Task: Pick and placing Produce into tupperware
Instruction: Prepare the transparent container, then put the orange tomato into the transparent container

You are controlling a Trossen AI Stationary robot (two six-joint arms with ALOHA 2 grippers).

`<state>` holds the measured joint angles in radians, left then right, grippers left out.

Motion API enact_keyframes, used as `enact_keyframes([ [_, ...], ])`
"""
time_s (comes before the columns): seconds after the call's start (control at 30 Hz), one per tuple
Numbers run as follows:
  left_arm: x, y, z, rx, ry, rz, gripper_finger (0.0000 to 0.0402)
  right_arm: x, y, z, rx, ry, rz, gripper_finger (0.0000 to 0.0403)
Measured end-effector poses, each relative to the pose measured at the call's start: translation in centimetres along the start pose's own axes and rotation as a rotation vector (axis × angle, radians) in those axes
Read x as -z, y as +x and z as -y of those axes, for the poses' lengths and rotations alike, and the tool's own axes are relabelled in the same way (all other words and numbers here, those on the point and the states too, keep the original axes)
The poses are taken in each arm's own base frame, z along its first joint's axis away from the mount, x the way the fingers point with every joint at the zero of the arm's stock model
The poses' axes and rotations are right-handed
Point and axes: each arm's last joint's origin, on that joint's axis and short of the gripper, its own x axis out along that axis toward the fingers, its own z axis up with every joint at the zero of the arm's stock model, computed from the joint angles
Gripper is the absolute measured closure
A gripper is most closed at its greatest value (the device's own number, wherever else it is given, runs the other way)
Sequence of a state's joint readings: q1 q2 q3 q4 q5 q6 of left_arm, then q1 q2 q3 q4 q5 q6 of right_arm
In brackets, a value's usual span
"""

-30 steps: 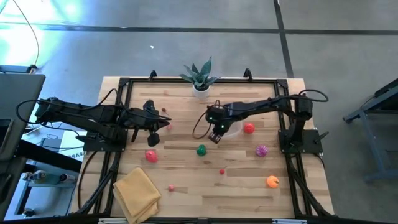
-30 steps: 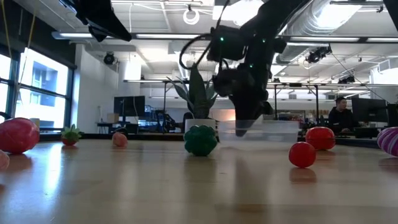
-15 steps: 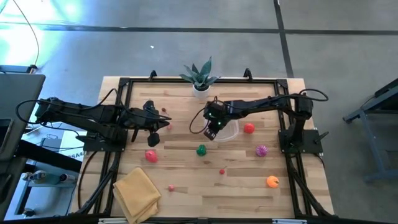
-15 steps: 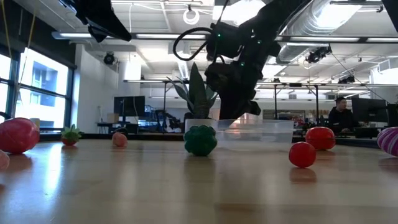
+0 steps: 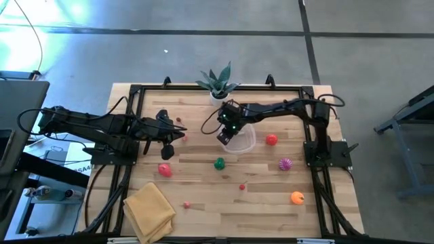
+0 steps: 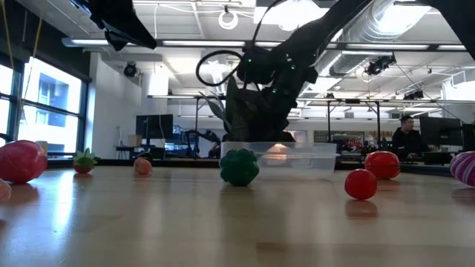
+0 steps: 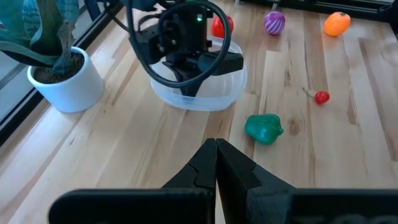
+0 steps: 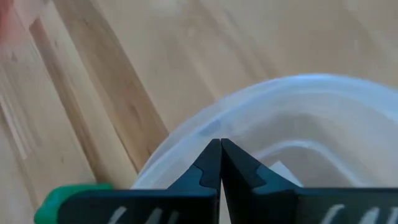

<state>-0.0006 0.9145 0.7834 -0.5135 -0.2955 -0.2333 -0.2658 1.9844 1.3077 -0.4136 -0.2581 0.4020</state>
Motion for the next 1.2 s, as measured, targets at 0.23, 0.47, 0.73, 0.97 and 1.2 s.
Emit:
enact_keyframes([
  [0.23, 0.1, 0.0, 0.0, -0.002, -0.002, -0.007, 0.0401, -1.3, -1.2, -0.9, 0.086, -0.065, 0.033, 0.0402],
  [0.47, 0.1, 0.0, 0.0, -0.002, -0.002, -0.007, 0.0401, -1.7, -1.5, -1.1, 0.091, -0.116, 0.039, 0.0402],
  [0.73, 0.1, 0.0, 0.0, -0.003, -0.001, -0.008, 0.0401, -1.0, -2.2, -1.3, 0.105, -0.200, -0.027, 0.0402],
  [0.97, 0.1, 0.0, 0.0, -0.004, 0.005, -0.011, 0.0401, 0.2, -5.3, -3.3, 0.107, -0.299, -0.048, 0.0402],
  [1.2, 0.1, 0.0, 0.0, 0.012, 0.009, -0.016, 0.0401, 2.3, -12.1, -5.9, 0.242, -0.363, 0.026, 0.0402],
])
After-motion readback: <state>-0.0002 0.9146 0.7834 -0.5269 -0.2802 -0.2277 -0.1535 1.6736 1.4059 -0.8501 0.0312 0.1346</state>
